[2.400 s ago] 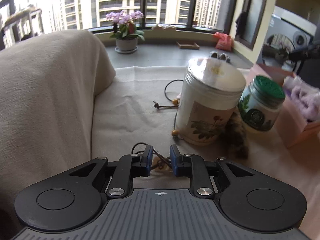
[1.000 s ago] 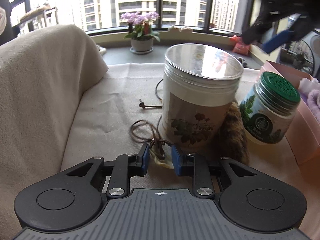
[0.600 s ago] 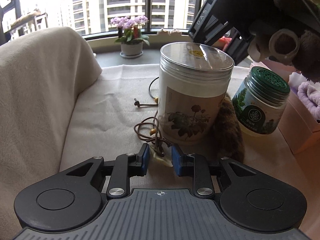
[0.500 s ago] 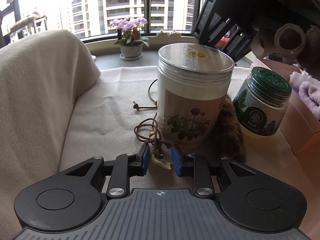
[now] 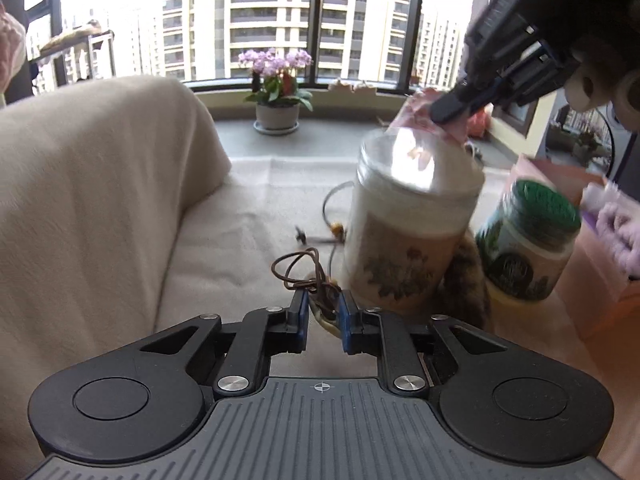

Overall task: Organize soft objects
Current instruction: 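Grasp the brown cord with the left gripper while the right gripper grasps the pink cloth, then carry the cord and pink cloth over the pink box and open both grippers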

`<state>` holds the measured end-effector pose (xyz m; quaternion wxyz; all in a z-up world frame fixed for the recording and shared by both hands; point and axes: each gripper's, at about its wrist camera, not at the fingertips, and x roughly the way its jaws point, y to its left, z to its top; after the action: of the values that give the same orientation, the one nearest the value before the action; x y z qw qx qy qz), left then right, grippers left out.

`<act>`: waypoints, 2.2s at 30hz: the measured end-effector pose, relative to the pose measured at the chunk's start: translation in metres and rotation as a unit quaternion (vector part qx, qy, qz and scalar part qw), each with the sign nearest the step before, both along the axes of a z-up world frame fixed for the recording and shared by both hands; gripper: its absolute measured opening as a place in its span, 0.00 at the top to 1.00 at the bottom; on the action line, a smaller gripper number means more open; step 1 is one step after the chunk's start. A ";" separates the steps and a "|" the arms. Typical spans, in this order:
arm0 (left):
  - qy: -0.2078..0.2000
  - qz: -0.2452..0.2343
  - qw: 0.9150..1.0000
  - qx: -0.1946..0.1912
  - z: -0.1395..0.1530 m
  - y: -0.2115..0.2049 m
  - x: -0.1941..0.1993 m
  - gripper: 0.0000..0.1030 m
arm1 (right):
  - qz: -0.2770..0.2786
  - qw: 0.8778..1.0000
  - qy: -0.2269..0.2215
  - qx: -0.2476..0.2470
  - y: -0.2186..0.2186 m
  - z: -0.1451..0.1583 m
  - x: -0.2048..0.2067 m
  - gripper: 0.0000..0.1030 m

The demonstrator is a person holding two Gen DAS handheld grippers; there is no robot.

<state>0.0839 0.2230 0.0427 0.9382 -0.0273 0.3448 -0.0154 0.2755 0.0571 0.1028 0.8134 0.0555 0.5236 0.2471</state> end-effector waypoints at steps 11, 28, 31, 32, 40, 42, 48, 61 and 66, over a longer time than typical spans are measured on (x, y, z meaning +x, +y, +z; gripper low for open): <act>-0.125 0.052 0.988 0.068 0.110 0.002 0.012 0.82 | 0.013 0.994 -0.095 0.046 -0.037 0.093 -0.053 0.96; -0.099 -0.129 0.987 0.010 0.101 -0.174 0.049 0.82 | -0.062 0.983 -0.171 0.016 -0.190 0.121 -0.124 0.96; -0.075 -0.175 0.982 -0.003 0.080 -0.212 0.056 0.82 | -0.076 0.984 -0.164 0.013 -0.212 0.107 -0.126 0.96; -0.067 -0.188 0.980 -0.009 0.072 -0.223 0.059 0.81 | -0.081 0.984 -0.161 0.012 -0.218 0.102 -0.127 0.96; 0.017 -0.256 0.966 -0.007 -0.002 -0.263 0.095 0.75 | -0.101 0.984 -0.150 -0.005 -0.246 0.060 -0.114 0.96; -0.007 -0.245 0.969 0.031 -0.006 -0.263 0.093 0.68 | -0.099 0.986 -0.132 -0.007 -0.244 0.044 -0.105 0.96; -0.031 -0.228 0.972 0.049 0.005 -0.246 0.088 0.71 | -0.084 0.995 -0.050 -0.027 -0.223 -0.021 -0.073 0.96; -0.073 -0.159 0.983 -0.062 0.021 -0.170 0.034 0.71 | -0.075 0.996 -0.032 -0.043 -0.183 -0.050 -0.044 0.95; -0.090 -0.104 0.986 -0.092 0.023 -0.134 0.024 0.71 | -0.063 0.996 0.000 -0.062 -0.167 -0.051 -0.032 0.93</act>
<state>0.1080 0.0894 0.0660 0.9522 -0.0756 0.2569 -0.1469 0.2431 -0.1099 0.0515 0.8295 0.0381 0.5331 0.1622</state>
